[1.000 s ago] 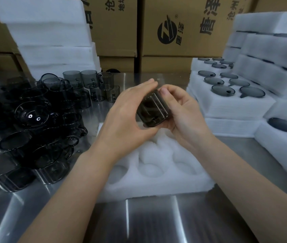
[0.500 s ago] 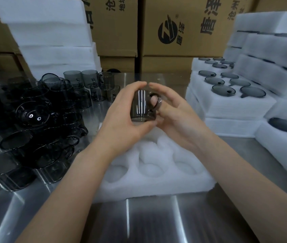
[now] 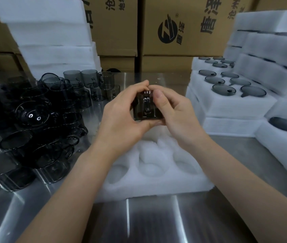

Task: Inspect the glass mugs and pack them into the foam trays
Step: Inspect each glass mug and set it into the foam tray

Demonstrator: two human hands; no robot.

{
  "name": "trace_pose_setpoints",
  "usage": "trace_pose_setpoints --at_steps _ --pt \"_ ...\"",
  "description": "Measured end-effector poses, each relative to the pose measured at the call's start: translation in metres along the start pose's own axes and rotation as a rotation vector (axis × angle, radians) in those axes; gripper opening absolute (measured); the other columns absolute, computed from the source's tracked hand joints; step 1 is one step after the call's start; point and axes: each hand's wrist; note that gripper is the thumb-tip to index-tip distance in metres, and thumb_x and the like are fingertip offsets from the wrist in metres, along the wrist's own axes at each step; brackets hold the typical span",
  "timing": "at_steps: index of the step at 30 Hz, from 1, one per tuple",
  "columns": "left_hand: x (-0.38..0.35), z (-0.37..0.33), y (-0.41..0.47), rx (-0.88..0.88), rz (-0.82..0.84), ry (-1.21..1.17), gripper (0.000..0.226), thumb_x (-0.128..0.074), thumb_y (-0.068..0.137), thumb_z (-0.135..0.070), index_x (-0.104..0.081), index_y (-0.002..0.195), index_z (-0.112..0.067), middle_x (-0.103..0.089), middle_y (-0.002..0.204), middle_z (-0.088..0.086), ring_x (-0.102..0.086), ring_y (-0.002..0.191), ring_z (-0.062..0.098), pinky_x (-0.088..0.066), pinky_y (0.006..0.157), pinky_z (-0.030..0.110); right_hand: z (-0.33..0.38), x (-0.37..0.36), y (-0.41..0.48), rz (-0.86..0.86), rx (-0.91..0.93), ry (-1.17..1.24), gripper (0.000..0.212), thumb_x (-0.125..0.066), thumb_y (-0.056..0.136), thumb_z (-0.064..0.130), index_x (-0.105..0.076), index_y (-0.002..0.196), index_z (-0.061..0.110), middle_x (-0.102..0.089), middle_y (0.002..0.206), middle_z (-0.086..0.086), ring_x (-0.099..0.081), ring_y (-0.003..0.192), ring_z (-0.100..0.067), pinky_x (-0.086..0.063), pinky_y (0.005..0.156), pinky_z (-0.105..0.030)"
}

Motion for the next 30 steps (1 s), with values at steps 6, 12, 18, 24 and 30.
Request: trace_pose_setpoints --at_steps 6,12,18,24,30 --pt "0.002 -0.003 -0.002 -0.011 0.034 0.000 0.074 -0.087 0.065 -0.030 -0.054 0.129 -0.015 -0.060 0.128 -0.006 -0.059 0.116 0.005 -0.050 0.099 0.028 0.002 0.003 0.000 -0.082 -0.077 0.072 0.033 -0.042 0.105 0.026 -0.073 0.099 0.024 -0.075 0.090 -0.001 -0.073 0.084 -0.017 -0.057 0.058 -0.030" --pt "0.001 0.004 0.000 0.038 -0.096 0.027 0.058 -0.089 0.063 -0.028 -0.054 0.109 -0.027 -0.065 0.100 -0.017 -0.063 0.094 -0.001 -0.053 0.085 0.026 0.000 -0.003 -0.001 0.078 -0.175 0.187 0.030 -0.054 0.092 0.037 -0.059 0.120 0.028 -0.067 0.115 0.000 -0.067 0.106 -0.017 -0.058 0.076 -0.038" --pt "0.000 0.005 0.001 0.019 -0.090 0.019 0.052 -0.084 0.065 -0.029 -0.051 0.105 -0.026 -0.064 0.117 -0.015 -0.062 0.102 -0.003 -0.051 0.086 0.018 0.007 -0.004 -0.007 0.131 -0.097 0.177 0.020 -0.051 0.100 0.029 -0.059 0.117 0.033 -0.069 0.105 0.014 -0.070 0.101 -0.015 -0.059 0.072 -0.036" --pt "0.001 0.003 0.000 -0.008 -0.061 -0.005 0.055 -0.089 0.064 -0.029 -0.045 0.098 -0.035 -0.056 0.131 -0.014 -0.056 0.114 -0.006 -0.049 0.096 0.022 0.003 0.000 -0.004 0.077 -0.161 0.238 0.026 -0.046 0.099 0.039 -0.067 0.113 0.030 -0.069 0.113 -0.005 -0.069 0.103 -0.023 -0.058 0.074 -0.046" --pt "0.001 0.003 -0.001 -0.018 -0.004 -0.055 0.059 -0.088 0.064 -0.026 -0.045 0.102 -0.038 -0.054 0.135 -0.012 -0.056 0.113 -0.006 -0.048 0.095 0.016 -0.001 0.007 0.000 0.057 -0.260 0.329 0.029 -0.045 0.101 0.038 -0.071 0.110 0.027 -0.072 0.108 -0.010 -0.071 0.096 -0.027 -0.059 0.070 -0.045"
Point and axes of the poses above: each hand's wrist, its own y-axis towards the middle knuckle, its own x-axis out of the back of the hand, z = x × y
